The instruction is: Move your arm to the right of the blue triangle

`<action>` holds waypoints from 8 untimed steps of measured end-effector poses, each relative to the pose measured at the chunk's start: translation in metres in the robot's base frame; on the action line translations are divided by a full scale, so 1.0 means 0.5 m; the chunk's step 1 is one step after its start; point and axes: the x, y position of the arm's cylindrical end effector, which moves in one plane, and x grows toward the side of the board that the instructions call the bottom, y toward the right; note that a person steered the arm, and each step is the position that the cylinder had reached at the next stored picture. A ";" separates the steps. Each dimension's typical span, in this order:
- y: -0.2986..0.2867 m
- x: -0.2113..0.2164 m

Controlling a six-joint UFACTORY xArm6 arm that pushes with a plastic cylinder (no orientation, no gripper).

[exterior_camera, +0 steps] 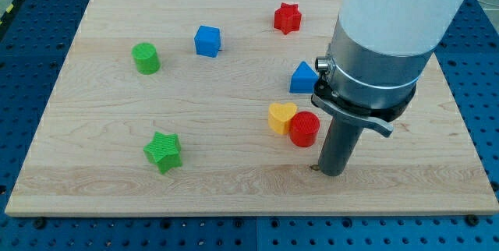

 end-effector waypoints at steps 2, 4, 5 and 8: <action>0.029 0.005; 0.040 0.004; 0.040 0.004; 0.077 -0.050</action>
